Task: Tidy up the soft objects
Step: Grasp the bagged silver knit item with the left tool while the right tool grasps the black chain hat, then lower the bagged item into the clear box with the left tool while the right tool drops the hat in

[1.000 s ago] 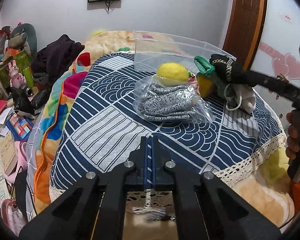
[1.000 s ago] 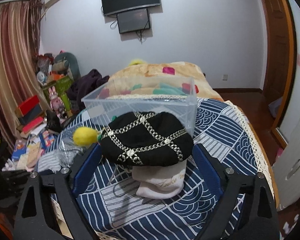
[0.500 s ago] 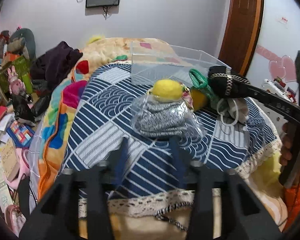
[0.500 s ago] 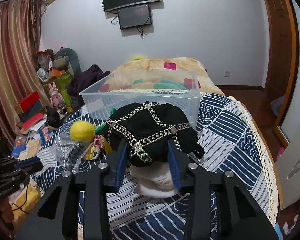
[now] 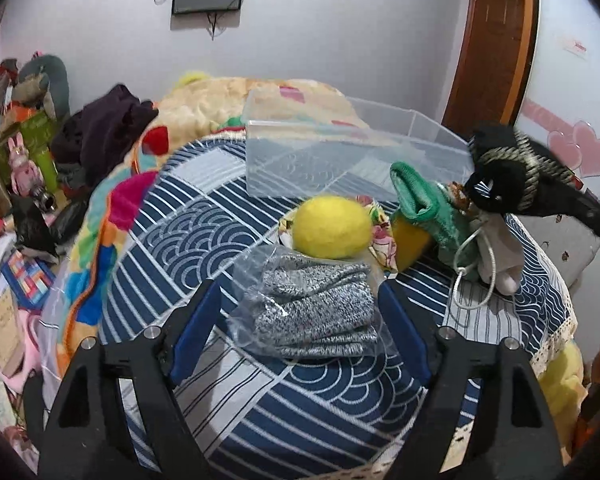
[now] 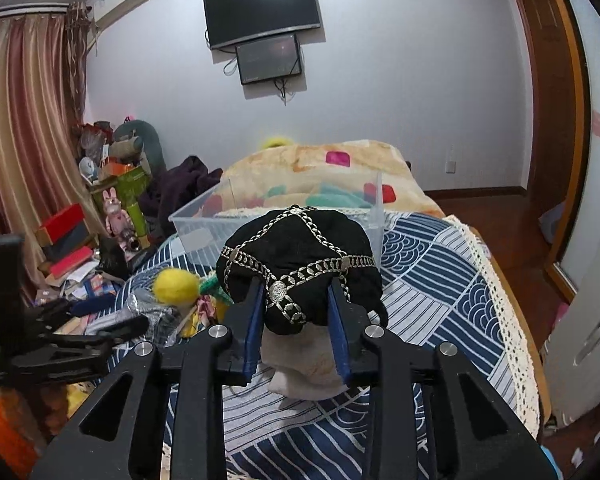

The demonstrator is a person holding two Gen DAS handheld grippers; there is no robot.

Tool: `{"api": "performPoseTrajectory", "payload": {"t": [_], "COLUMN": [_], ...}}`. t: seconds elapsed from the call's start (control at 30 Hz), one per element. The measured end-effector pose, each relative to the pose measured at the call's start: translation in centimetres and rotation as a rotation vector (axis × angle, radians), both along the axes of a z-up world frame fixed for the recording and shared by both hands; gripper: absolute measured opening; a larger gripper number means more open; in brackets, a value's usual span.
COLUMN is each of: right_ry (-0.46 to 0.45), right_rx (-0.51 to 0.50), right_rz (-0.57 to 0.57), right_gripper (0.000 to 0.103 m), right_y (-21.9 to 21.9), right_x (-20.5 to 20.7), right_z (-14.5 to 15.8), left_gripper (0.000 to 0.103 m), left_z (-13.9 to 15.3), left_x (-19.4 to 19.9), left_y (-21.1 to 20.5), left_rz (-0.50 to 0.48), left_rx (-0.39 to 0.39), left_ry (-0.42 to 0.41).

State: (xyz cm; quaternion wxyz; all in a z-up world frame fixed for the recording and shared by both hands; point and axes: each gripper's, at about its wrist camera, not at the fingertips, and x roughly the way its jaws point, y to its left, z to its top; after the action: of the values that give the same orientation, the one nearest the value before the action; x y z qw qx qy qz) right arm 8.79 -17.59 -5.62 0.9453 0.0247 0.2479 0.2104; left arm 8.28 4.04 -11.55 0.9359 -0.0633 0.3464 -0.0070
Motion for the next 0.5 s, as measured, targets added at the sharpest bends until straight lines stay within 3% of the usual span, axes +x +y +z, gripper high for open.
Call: {"api": "performPoseTrajectory", "payload": {"t": [0.33, 0.5], "right_ry": [-0.035, -0.038], "right_rx": [0.016, 0.024], "right_rz": [-0.008, -0.011], "right_gripper": [0.027, 0.027], "right_y": [-0.2, -0.4], "right_x": [-0.6, -0.5], "right_z": [0.7, 0.8], "left_gripper": [0.044, 0.041], "left_z": [-0.1, 1.4], "left_x": [-1.2, -2.6], "left_y": [-0.4, -0.2], "left_rz": [-0.026, -0.022], "left_rx": [-0.014, -0.018], "left_ry": [-0.009, -0.046]}}
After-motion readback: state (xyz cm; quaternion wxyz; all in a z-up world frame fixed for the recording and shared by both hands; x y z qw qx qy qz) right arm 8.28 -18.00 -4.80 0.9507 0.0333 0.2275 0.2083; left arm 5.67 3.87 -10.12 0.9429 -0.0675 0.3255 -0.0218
